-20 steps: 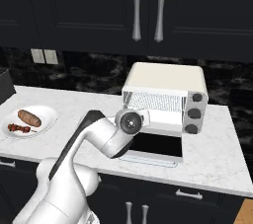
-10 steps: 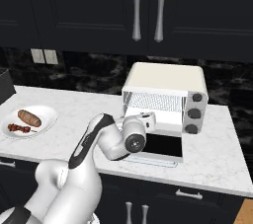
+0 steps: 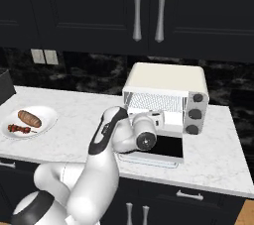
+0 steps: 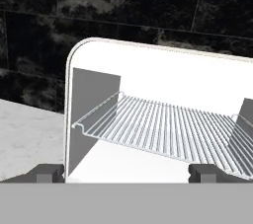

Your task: Pick up the kebab skewer and baguette bread, and place them inside the toaster oven. Close the toaster oven door and start by setting the timer.

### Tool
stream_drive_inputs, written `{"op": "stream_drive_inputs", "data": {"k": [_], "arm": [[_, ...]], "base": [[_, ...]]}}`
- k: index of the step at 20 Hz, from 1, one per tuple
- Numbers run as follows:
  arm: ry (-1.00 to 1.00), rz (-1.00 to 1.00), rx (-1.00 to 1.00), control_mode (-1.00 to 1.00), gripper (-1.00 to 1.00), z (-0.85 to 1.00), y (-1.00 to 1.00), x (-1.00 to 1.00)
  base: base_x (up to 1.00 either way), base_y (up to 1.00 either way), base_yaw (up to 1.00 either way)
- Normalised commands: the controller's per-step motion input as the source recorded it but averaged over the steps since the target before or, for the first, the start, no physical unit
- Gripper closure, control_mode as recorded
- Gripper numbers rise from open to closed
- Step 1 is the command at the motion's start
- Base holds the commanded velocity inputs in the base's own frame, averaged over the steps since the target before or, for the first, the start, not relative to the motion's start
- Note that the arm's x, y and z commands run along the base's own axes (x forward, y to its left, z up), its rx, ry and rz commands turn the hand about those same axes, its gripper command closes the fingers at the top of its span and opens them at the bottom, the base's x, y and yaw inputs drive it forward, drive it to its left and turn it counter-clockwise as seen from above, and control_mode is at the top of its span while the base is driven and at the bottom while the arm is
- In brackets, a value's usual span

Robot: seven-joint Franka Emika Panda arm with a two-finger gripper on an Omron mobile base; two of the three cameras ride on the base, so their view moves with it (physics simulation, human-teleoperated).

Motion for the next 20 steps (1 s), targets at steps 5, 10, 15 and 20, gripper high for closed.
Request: {"op": "stream_drive_inputs", "data": {"k": [5,10,15,20], "arm": [[-0.04,0.00,0.04,-1.00,-1.00,0.00,0.00,0.36],[-0.01,0.00,0.03,-1.00,-1.00,0.01,0.00,0.40],[0.00,0.00,0.00,-1.00,-1.00,-0.01,0.00,0.34],[0.00,0.00,0.01,-1.00,-1.00,0.00,-0.10,0.33]], "base": [[0.00,0.00,0.00],[0.00,0.00,0.00],[0.00,0.00,0.00],[0.00,0.00,0.00]]}}
